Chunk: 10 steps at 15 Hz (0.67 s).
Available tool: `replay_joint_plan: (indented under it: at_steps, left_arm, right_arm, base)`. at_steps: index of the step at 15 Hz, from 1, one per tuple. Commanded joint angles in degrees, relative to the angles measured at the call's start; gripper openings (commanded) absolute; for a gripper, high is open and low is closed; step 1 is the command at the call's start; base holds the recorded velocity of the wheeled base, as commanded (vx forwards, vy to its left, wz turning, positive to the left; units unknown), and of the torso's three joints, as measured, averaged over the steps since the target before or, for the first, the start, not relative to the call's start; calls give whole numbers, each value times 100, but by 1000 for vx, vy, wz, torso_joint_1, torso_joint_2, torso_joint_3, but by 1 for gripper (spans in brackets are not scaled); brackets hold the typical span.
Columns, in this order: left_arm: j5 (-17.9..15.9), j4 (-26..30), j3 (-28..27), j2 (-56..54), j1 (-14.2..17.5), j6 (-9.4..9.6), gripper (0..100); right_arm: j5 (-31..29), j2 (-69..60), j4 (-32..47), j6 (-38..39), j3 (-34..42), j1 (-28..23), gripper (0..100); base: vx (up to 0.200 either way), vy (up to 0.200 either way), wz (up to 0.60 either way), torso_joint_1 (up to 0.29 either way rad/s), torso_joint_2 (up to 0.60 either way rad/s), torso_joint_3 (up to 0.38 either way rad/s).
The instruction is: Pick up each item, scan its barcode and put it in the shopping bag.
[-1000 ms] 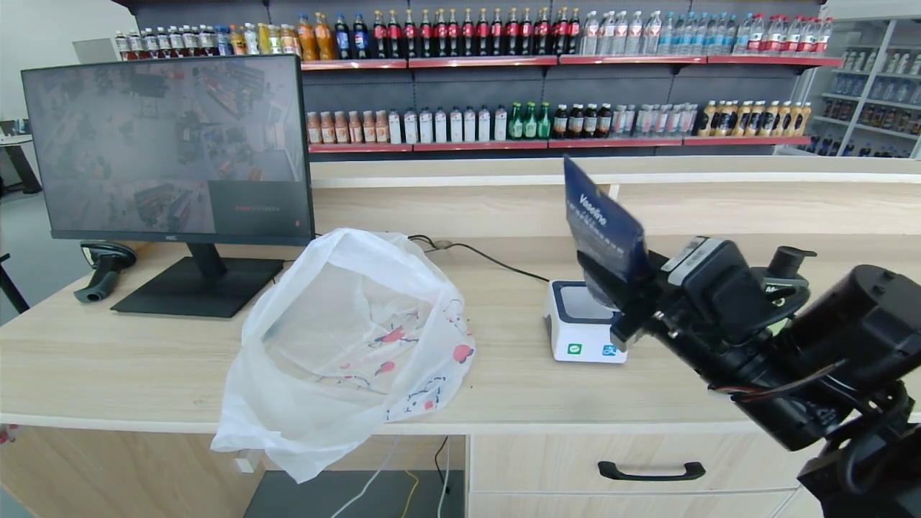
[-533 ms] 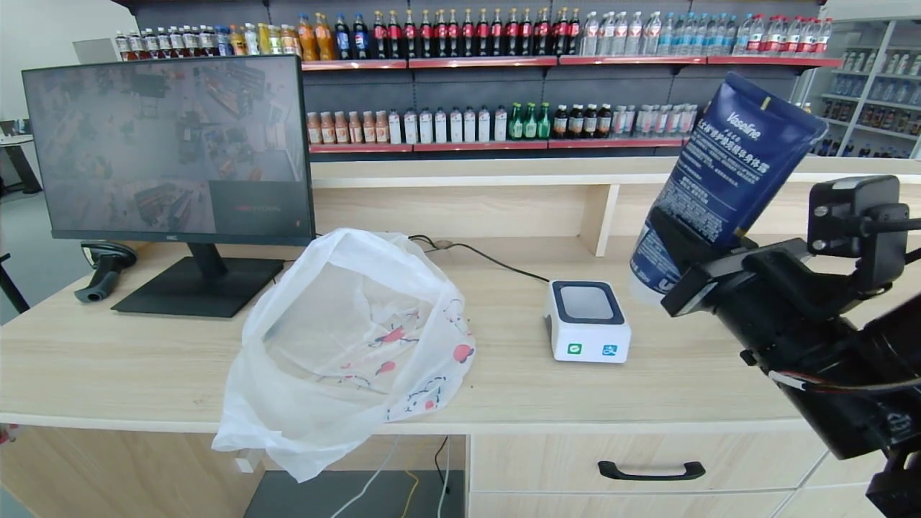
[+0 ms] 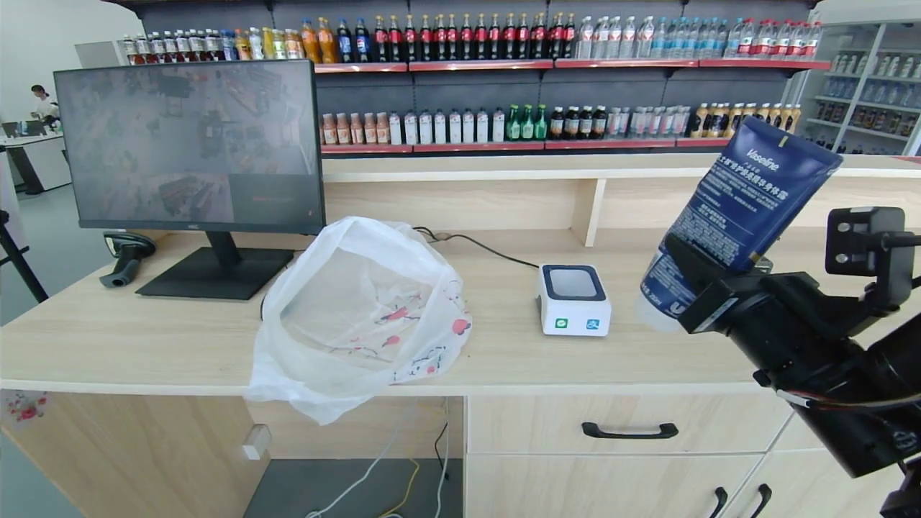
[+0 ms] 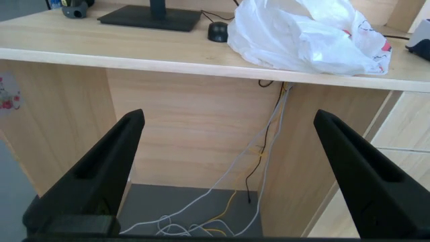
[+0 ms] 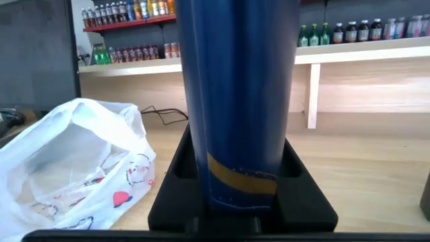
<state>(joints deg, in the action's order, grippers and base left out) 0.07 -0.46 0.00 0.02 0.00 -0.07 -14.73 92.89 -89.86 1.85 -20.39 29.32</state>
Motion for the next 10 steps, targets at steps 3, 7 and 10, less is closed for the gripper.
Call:
replay_joint_plan:
  at_steps: [3,7,10]
  left_arm:
    - [1,2,0,-2,0,-19,100]
    - [1,2,0,-2,0,-10,100]
    - [1,2,0,-2,0,-10,100]
  right_arm:
    - [5,-8,-14,8,-26,4,0]
    - [5,-61,-14,17,-96,-5,0]
    - [5,-52,-14,26,-140,4,0]
  base:
    - [0,67,0,6,2,-2]
    - [0,200,0,1,2,-1]
    - [0,200,0,10,2,-2]
